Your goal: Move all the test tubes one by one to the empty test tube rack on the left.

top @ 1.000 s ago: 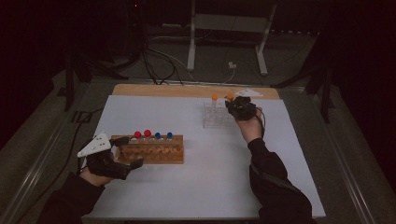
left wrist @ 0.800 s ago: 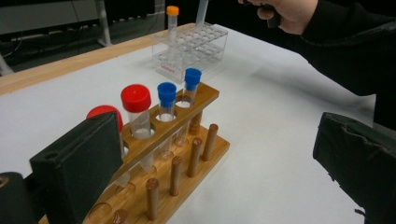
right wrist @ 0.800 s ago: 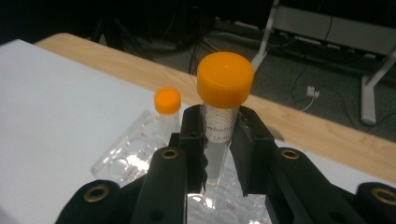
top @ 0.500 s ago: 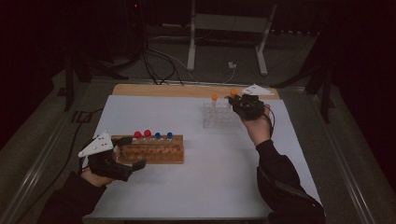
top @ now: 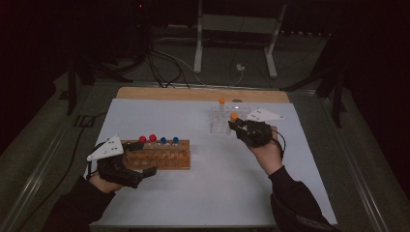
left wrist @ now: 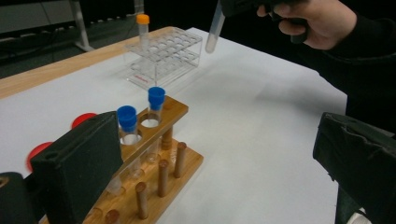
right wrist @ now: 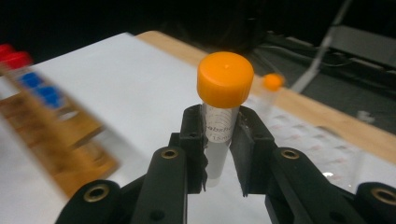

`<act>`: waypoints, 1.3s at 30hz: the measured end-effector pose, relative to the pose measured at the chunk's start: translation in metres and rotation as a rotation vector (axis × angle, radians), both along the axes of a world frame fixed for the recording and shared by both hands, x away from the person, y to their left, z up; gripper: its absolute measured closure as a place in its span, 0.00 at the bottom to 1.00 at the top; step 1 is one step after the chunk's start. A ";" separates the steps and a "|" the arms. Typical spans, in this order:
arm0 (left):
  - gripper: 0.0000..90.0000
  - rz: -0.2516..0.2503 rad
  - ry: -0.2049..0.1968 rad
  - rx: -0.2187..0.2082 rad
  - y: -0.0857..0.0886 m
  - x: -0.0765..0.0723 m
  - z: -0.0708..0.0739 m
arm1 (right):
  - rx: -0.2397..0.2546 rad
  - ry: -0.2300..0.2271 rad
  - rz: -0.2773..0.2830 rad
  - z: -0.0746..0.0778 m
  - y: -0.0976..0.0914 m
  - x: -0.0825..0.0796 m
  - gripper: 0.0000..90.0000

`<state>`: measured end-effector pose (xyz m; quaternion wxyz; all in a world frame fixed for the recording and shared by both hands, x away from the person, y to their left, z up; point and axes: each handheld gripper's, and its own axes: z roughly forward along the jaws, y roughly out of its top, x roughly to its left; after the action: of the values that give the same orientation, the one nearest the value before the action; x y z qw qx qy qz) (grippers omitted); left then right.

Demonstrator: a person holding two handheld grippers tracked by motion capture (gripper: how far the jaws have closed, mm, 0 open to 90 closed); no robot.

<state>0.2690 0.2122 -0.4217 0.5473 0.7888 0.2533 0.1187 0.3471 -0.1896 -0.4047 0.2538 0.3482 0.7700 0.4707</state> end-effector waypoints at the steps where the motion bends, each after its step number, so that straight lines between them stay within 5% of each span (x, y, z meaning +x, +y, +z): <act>1: 0.02 -0.003 0.001 0.001 -0.002 0.000 0.000 | -0.003 0.001 0.007 -0.001 0.002 -0.004 0.82; 12: 0.03 -0.058 0.009 0.011 -0.026 0.003 -0.004 | -0.026 0.043 0.181 -0.024 0.034 -0.053 0.82; 24: 0.11 -0.146 0.003 0.012 -0.066 0.008 0.001 | -0.030 0.085 0.322 -0.037 0.066 -0.078 0.82; 39: 0.55 -0.224 -0.035 0.044 -0.106 0.016 -0.003 | -0.025 0.090 0.347 -0.038 0.070 -0.083 0.82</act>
<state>0.2848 0.1065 -0.4245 0.5439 0.8219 0.1512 0.0760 0.2639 -0.1195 -0.4424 0.1383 0.2277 0.8350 0.4815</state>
